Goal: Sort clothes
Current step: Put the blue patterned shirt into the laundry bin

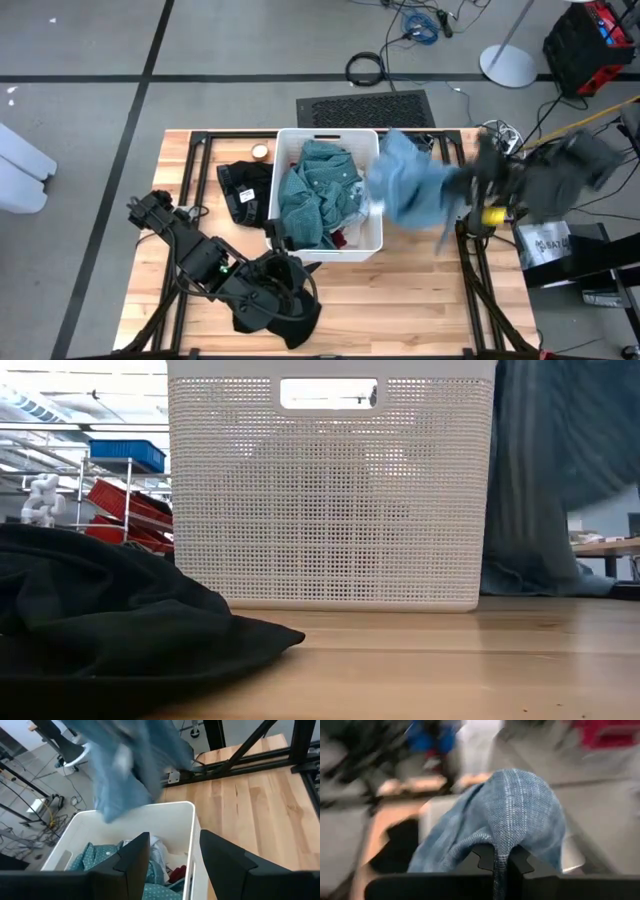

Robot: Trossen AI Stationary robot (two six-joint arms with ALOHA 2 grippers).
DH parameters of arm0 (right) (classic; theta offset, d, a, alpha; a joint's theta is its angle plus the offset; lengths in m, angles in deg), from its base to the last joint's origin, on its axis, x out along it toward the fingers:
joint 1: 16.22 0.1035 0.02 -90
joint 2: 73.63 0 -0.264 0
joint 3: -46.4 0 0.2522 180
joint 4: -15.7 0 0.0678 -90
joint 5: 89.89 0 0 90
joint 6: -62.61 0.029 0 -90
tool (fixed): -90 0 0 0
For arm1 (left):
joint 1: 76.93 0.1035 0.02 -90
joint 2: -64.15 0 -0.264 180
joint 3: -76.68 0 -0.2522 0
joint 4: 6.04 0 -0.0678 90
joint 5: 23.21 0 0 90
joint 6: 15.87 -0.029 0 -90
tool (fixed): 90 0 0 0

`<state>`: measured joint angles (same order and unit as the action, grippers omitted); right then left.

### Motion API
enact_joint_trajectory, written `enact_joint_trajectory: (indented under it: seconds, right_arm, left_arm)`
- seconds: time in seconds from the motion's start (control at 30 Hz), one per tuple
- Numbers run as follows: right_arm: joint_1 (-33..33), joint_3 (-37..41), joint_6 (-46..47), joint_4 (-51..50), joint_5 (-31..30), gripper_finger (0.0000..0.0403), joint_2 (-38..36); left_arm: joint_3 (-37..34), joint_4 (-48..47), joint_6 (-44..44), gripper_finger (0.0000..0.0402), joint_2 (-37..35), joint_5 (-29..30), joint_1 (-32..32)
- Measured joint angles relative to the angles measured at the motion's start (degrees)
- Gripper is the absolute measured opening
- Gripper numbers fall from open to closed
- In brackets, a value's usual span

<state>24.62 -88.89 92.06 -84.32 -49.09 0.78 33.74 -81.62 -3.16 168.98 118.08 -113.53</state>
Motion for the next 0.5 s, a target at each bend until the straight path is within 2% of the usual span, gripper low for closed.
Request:
enact_joint_trajectory:
  seconds: [0.07,0.2,0.4,0.5]
  right_arm:
    - [3.89,4.93,4.6,1.56,2.66,0.0,0.9]
    - [11.9,12.7,6.87,13.75,4.48,0.0,2.67]
    - [23.11,15.83,0.12,35.74,-0.63,0.0,8.42]
    - [27.11,15.82,2.12,36.33,-8.54,0.0,11.17]
  left_arm:
    - [0.0,0.04,0.54,0.0184,0.0,0.02,-0.3]
    - [0.0,0.04,0.56,0.0184,0.02,-0.02,-0.72]
    - [0.0,0.0,1.95,0.0184,0.02,-0.02,-0.7]
    - [0.0,0.04,2.08,0.0184,0.02,-0.02,-0.71]
